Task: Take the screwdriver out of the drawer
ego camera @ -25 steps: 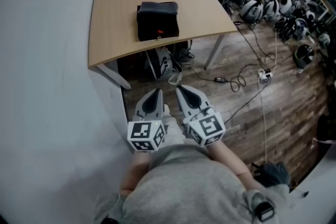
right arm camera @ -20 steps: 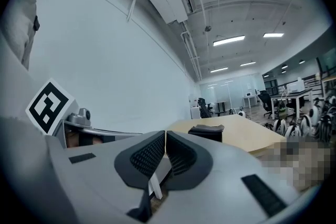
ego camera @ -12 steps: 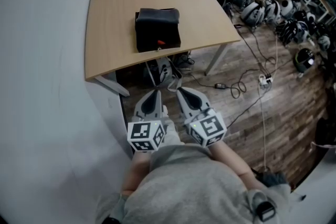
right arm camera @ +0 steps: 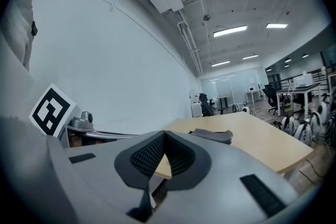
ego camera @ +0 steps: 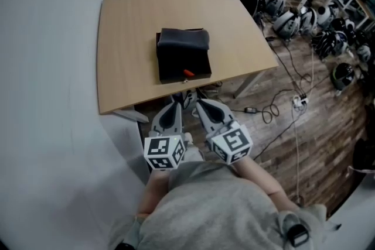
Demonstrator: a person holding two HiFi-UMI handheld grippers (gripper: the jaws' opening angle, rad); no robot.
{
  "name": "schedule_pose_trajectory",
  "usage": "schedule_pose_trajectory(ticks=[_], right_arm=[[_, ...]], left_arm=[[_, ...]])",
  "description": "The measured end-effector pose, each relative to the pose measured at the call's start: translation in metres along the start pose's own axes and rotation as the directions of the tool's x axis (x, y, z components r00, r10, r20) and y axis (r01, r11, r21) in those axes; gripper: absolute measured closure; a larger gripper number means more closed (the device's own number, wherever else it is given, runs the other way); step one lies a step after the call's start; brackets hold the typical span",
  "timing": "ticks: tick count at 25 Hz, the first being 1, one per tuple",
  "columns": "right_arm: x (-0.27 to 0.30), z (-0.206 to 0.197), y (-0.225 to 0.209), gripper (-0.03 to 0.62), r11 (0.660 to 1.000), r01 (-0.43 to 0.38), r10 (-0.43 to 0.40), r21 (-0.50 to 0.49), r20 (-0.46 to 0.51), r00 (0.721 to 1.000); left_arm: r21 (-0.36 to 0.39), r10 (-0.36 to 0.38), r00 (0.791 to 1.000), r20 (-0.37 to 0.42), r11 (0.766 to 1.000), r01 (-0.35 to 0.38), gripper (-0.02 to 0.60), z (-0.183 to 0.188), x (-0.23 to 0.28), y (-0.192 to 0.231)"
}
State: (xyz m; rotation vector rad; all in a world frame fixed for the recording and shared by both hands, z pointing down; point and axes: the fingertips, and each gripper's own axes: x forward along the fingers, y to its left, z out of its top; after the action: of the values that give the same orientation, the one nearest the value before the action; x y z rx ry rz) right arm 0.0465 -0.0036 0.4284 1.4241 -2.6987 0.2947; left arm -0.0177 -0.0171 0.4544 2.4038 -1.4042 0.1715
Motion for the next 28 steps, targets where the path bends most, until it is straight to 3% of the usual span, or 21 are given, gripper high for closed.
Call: schedule_pose_trajectory(ticks=[11,20,28], right_arm=[[0.103,0.023,-0.045,0.594,1.0,0.025,-0.026,-0.014,-0.023,0.999],[0.164,0.014,-0.076,0.594,0.998,0.066,-0.066,-0.009,-0.058,0.996],[0.194,-0.001,-0.105,0.594,0.992,0.085,-0.1,-0.089,-0.177,0.979]], left_arm=[[0.001,-0.035,0.999,-0.013,0.999,0.035,0.58,0.042,0.08,0.068],[0.004,-0.07,0.997,-0.043,0.998,0.07,0.58,0.046,0.122,0.112],[-0.021,-0.058,0.996,-0.06,0.998,0.057,0.58,0.045,0.138,0.138]])
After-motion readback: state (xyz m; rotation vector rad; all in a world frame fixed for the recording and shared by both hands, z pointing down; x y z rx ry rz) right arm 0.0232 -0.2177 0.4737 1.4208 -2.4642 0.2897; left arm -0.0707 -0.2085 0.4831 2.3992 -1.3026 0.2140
